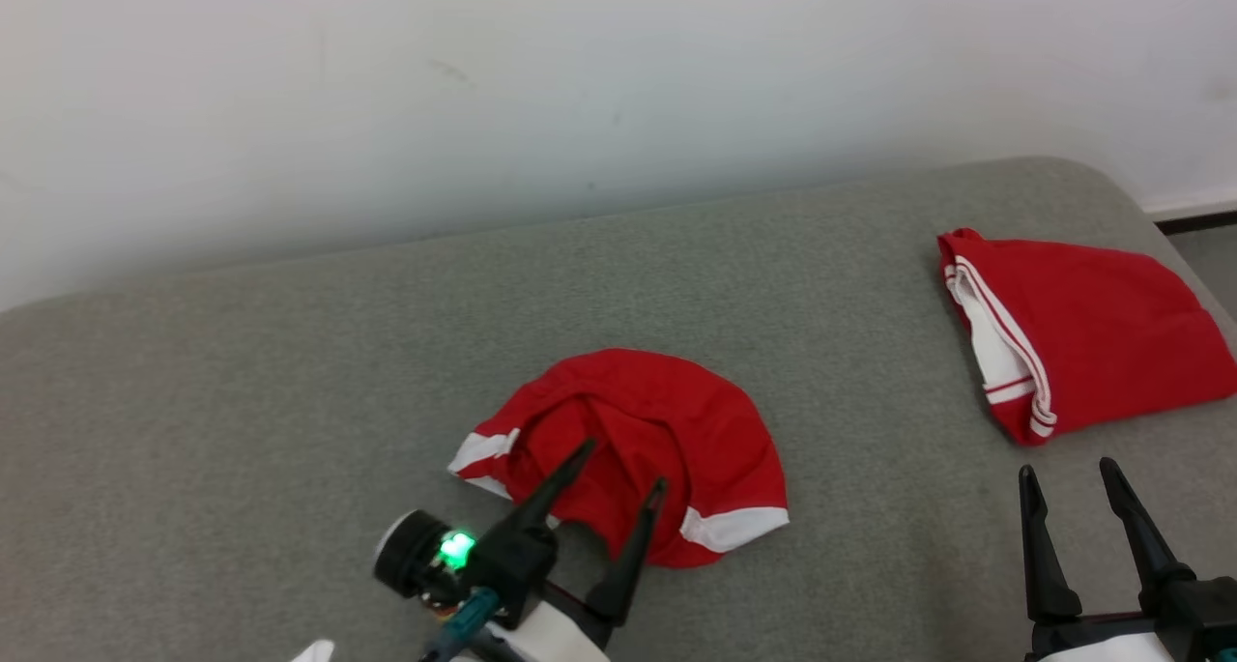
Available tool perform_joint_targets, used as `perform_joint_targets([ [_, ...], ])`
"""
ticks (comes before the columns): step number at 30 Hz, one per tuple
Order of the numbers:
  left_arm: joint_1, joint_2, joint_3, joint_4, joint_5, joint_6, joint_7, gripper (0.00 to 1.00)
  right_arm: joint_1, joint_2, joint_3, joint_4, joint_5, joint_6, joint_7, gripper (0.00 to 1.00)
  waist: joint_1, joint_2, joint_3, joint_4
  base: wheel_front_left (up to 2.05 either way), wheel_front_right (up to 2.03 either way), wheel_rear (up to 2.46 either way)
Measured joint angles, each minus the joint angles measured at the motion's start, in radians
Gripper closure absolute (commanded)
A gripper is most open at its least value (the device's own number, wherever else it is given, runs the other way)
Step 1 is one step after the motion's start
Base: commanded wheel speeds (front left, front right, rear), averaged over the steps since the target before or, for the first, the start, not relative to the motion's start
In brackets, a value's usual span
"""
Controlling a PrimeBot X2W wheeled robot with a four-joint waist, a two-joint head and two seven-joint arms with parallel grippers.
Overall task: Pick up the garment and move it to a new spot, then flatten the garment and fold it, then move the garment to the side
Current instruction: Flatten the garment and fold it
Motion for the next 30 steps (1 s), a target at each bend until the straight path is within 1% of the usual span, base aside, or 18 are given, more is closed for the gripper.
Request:
perform_joint_targets([
  [3,-0.057,-0.006,-0.065,0.101,-0.009,-0.011,0.008,0.00,-0.009,-0.001,0.007,0.002,0.014,0.000,0.000,0.00,0.0000,0.0000,0.019,-0.047,0.00,0.00,0.00],
  [6,-0.086,-0.005,-0.107,0.196,-0.029,-0.009,0.025,0.00,-0.013,0.000,0.020,0.004,0.023,0.000,0.000,0.00,0.0000,0.0000,0.037,-0.088,0.00,0.00,0.00],
  [10,-0.125,-0.005,-0.135,0.300,-0.059,0.031,0.044,0.00,-0.022,-0.001,0.020,0.005,0.031,0.000,0.000,0.00,0.0000,0.0000,0.063,-0.130,0.00,0.00,0.00],
  [12,-0.139,-0.006,-0.147,0.342,-0.078,0.042,0.059,0.00,-0.027,0.000,0.020,0.005,0.032,0.000,0.000,0.00,0.0000,0.0000,0.076,-0.144,0.00,0.00,0.00],
  [15,-0.167,-0.005,-0.155,0.391,-0.093,0.073,0.070,0.00,-0.030,0.000,0.017,0.006,0.035,0.000,0.000,0.00,0.0000,0.0000,0.093,-0.156,0.00,0.00,0.00],
  [19,-0.193,-0.005,-0.179,0.420,-0.131,0.082,0.067,0.00,-0.032,0.000,0.016,0.006,0.040,0.000,0.000,0.00,0.0000,0.0000,0.105,-0.160,0.00,0.00,0.00],
  [20,-0.196,-0.005,-0.187,0.429,-0.135,0.080,0.067,0.22,-0.033,0.000,0.016,0.007,0.041,0.000,0.000,0.00,0.0000,0.0000,0.107,-0.160,0.00,0.00,0.00],
  [22,-0.204,-0.005,-0.201,0.442,-0.149,0.073,0.062,1.00,-0.034,0.000,0.018,0.010,0.042,0.000,0.000,0.00,0.0000,0.0000,0.109,-0.160,0.00,0.00,0.00],
  [23,-0.210,-0.005,-0.214,0.449,-0.156,0.066,0.065,1.00,-0.034,0.000,0.019,0.012,0.042,0.000,0.000,0.00,0.0000,0.0000,0.109,-0.160,0.00,0.00,0.00],
  [26,-0.217,-0.005,-0.225,0.444,-0.201,0.061,0.058,1.00,-0.038,0.000,0.021,0.015,0.047,0.000,0.000,0.00,0.0000,0.0000,0.108,-0.160,0.00,0.00,0.00],
  [30,-0.260,-0.005,-0.216,0.395,-0.267,0.061,0.051,1.00,-0.039,0.000,0.019,0.020,0.048,0.000,0.000,0.00,0.0000,0.0000,0.104,-0.155,0.00,0.00,0.00],
])
